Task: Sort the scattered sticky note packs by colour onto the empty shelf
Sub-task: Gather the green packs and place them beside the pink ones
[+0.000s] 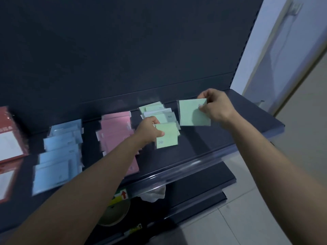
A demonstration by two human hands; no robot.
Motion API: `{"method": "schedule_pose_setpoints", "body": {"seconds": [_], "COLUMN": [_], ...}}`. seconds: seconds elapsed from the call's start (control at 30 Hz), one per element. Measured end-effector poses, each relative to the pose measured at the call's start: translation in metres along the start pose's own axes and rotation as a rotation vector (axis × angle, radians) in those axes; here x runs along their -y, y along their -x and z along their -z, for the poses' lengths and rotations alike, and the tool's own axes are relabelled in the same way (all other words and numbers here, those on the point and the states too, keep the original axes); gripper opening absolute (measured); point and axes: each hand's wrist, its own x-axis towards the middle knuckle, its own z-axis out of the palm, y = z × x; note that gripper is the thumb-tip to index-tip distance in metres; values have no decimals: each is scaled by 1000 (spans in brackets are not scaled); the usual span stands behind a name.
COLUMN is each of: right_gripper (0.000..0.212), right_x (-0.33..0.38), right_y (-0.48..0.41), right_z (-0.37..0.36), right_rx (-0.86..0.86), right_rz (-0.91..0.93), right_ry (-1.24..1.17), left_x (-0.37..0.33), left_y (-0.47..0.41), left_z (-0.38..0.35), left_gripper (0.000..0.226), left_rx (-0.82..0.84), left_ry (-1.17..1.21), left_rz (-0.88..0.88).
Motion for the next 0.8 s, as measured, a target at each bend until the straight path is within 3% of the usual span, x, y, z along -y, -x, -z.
{"method": "schedule_pose_setpoints", "body": {"seconds": [0.17, 0.3, 0.5, 0.6, 0.7, 0.8], "right_gripper": [25, 23, 29, 20, 34, 34], "right_x": [-10, -25, -39, -36, -29, -9], "right_y": [-22, -31, -37, -36, -35, -29], "right_z": [-7, -25, -56, -61, -62, -58], "right_rx": [375, 578, 621, 638, 594, 520], "right_rz": [-30, -50, -54, 47, 129, 298], "right_ry": [68, 143, 215, 406, 561, 667], "left_x": [4, 3, 3, 1, -8, -22], "left_y": [-10, -11, -4, 8, 26, 48], "left_z": [-12, -20, -23, -17, -9, 0], "left_gripper": [31, 40, 38, 30, 24, 26], "left_rx": [-183, -252, -309, -371, -436, -480], "left_ry": [-222, -322, -430, -491, -544, -625], "left_rz": [15, -16, -22, -43, -84, -128]}}
